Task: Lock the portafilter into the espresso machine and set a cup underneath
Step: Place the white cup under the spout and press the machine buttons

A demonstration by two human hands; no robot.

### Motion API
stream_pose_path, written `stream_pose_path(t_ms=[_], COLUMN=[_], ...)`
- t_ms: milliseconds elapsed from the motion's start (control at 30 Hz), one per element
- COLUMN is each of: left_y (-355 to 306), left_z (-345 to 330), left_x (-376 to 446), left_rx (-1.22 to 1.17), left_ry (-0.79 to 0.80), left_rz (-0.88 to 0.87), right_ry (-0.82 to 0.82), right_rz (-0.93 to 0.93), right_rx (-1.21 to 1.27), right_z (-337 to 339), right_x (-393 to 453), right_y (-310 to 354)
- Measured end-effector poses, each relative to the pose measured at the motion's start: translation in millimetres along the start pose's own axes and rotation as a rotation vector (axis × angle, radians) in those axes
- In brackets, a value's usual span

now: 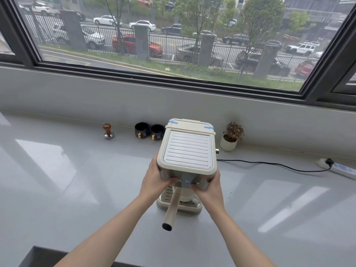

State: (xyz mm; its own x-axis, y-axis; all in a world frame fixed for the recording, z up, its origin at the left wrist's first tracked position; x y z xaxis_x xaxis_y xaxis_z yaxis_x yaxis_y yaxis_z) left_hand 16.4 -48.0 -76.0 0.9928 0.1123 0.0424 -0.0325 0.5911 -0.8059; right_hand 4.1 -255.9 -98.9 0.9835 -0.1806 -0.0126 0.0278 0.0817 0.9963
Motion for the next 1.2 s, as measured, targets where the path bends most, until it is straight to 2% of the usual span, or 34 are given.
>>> stream_pose_path(t_ms=[167, 567, 967, 1200], left_y=[0, 2, 3, 3], left_z=[-1, -5, -4, -4], left_x=[0, -2, -1, -2], left_rx=[-0.021, -0.059, -0.064, -0.067], left_ry=[0.013, 0.042, 0.042, 0.053], left_rz=[-0.015, 0.022, 0.011, 0.005], right_ry=[-0.069, -0.109, -0.075, 0.019], right_rz=[0.016, 0.046, 0.068, 0.021], right_rx=[-0.009, -0.048, -0.042, -0.182], right_z=[-2, -1, 0, 6], right_x=[1, -3, -3, -12], right_y=[0, 1, -2, -20])
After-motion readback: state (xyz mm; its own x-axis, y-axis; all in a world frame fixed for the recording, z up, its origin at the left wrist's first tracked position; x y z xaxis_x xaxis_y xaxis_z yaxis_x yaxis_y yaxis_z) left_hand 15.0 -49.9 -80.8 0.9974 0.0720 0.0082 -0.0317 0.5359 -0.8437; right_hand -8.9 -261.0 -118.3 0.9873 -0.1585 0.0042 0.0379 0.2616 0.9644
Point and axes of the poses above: each hand's wrist, its own x-axis towards the middle knuckle, its own z-axis out of the back of the hand, y = z × x, the point moved 6 cm from there along x, towards the middle knuckle, and after that the axes turned 12 degrees about x, right-handed, at the moved point
